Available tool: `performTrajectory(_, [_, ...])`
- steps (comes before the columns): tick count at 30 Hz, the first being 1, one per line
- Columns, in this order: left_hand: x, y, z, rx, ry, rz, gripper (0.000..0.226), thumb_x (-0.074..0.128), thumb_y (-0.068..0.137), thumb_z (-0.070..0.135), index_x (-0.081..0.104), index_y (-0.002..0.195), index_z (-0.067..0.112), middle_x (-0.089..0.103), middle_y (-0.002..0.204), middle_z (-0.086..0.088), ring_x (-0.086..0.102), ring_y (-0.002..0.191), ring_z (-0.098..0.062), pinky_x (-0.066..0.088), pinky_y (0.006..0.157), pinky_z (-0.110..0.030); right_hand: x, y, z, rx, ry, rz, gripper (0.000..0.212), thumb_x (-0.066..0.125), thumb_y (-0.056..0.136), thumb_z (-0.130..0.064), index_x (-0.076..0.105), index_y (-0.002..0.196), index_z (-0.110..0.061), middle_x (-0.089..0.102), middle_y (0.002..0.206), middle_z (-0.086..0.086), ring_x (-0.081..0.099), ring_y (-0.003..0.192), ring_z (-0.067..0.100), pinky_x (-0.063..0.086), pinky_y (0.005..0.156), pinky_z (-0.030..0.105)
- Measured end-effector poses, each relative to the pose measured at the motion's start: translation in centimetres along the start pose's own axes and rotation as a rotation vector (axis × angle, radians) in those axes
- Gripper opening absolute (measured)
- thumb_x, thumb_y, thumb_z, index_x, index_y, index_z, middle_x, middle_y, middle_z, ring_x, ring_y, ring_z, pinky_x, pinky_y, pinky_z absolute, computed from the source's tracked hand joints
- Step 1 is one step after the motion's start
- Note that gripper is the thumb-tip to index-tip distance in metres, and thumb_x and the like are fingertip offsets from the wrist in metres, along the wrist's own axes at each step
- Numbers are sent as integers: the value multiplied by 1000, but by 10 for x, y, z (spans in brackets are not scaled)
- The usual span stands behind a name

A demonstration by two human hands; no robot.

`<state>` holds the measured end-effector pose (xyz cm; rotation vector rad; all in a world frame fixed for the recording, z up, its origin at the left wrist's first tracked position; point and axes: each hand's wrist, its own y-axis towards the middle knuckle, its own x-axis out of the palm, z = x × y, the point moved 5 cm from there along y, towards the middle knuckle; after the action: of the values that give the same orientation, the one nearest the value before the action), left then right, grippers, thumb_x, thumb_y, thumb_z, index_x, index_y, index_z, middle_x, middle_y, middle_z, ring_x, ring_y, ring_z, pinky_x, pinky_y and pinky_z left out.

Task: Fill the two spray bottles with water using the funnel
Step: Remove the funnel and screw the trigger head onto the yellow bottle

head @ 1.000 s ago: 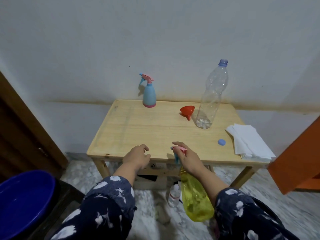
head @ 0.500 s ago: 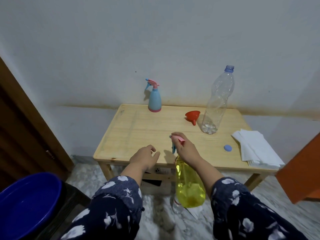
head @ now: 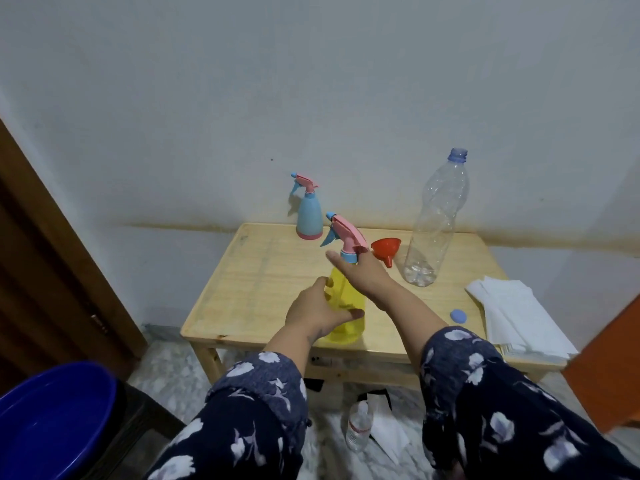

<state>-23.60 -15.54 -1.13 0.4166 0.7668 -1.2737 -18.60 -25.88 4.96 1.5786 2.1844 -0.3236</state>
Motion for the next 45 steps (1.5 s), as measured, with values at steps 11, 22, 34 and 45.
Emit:
performTrajectory(11, [0,122,10,103,-116,48,80,80,70,48,41,138,30,57,129,3,55,115,-22,50,89,-38,-11,109,39,156,-84,104,65,71,83,-35,40,138,-19,56,129,8,53,117,28,44,87,34])
performTrajectory(22, [19,299,10,113,-278,30,64,75,81,24,43,136,30,55,130,4,55,117,-21,48,95,-41,-15,258,81,139,40,194,49,73,80,-18,55,125,-27,65,106,-6,61,102,20,50,94,46])
performTrajectory(34, [52,368,2,138,-345,75,60,70,86,24,38,135,38,56,132,10,54,119,-14,47,101,-43,-9,324,133,149,56,248,58,70,81,-32,48,135,-29,57,128,1,55,116,20,47,101,44])
performTrajectory(45, [47,356,2,126,-187,1,88,68,88,18,11,154,29,32,155,1,32,142,-20,30,114,-37,-14,301,117,183,42,199,70,63,90,-26,25,149,-29,37,151,-7,36,135,9,33,104,26])
